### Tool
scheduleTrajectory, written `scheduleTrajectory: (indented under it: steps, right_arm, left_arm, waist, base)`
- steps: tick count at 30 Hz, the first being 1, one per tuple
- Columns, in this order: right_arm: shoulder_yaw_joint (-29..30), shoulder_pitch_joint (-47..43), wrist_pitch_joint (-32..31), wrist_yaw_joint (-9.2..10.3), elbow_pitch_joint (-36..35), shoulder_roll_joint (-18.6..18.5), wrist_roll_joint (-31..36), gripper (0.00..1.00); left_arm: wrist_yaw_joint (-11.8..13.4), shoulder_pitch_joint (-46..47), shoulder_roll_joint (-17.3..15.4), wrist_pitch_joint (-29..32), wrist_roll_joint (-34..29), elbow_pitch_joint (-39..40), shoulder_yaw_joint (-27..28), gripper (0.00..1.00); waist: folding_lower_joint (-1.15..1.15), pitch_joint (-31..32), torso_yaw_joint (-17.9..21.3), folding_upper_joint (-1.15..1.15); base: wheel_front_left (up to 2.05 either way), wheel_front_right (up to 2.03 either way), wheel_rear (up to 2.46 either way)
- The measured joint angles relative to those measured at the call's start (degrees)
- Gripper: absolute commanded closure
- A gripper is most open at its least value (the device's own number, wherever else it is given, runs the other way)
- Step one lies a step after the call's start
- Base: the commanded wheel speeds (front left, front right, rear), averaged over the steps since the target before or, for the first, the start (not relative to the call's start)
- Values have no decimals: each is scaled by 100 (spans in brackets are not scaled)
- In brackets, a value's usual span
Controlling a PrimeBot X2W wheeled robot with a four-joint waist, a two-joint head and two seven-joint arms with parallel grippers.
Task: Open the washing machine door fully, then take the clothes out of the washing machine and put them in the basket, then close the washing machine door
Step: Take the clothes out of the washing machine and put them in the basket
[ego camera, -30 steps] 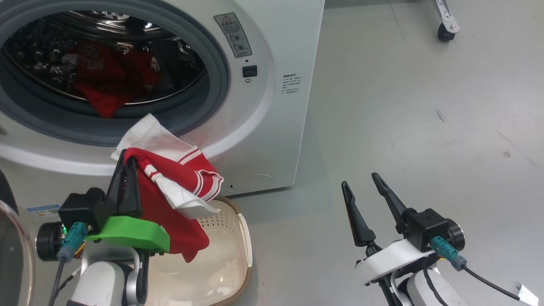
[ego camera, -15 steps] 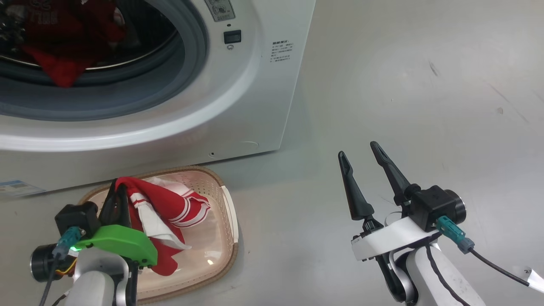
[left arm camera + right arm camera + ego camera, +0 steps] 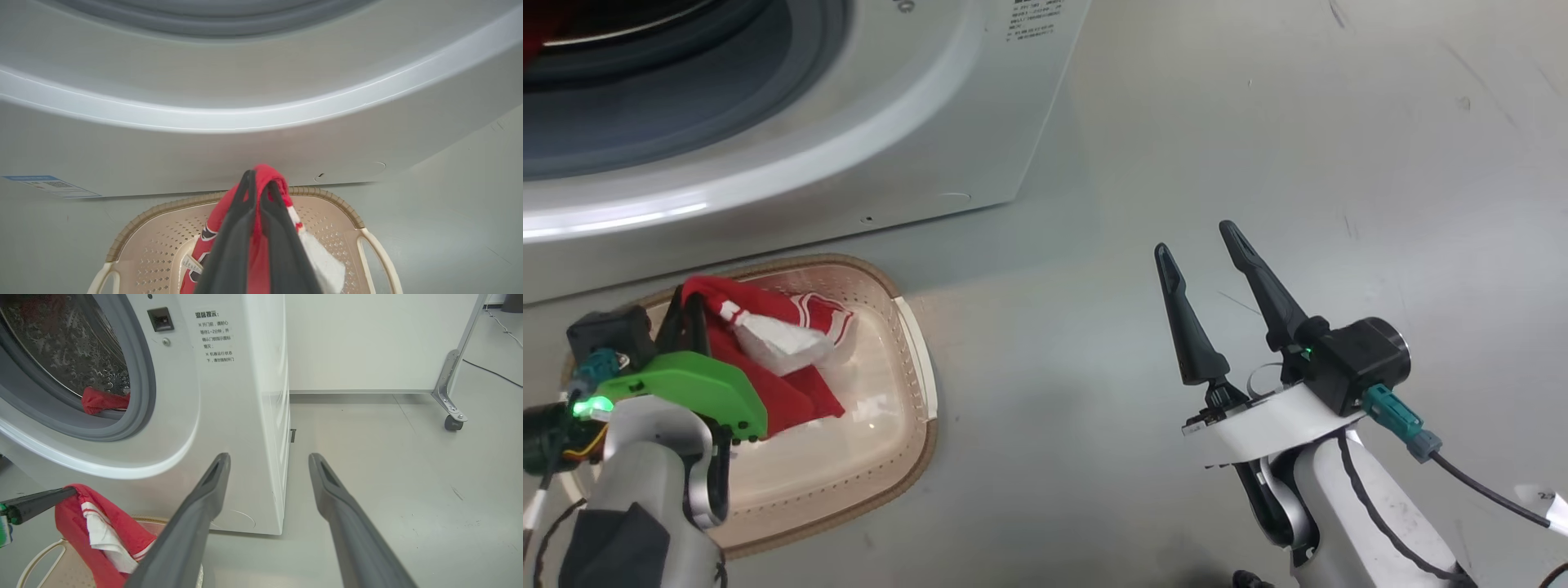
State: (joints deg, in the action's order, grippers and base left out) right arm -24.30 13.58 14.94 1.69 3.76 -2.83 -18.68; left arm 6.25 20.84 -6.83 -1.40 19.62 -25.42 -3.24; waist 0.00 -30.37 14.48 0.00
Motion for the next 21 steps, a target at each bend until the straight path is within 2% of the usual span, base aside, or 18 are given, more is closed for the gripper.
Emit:
scheduleTrajectory:
  steps: [7, 14, 21]
  right_arm:
    - [-70, 380, 0, 26, -220, 0, -166, 0]
    - [-82, 667, 0, 57, -249, 1, -248, 0]
    - [-108, 779, 0, 101, -243, 1, -292, 0]
  left_arm:
    - [0, 545, -174, 231, -83, -428, -15, 100]
    - [-7, 849, -147, 396, -35, -1112, -40, 100]
    - [-79, 1050, -129, 471, 71, -1591, -3, 100]
  waist:
    - [0, -577, 170, 0]
    - [0, -1059, 324, 0]
    - [0, -1286, 430, 0]
  base:
    - [0, 0, 0]
    - [0, 0, 0]
    - [0, 0, 0]
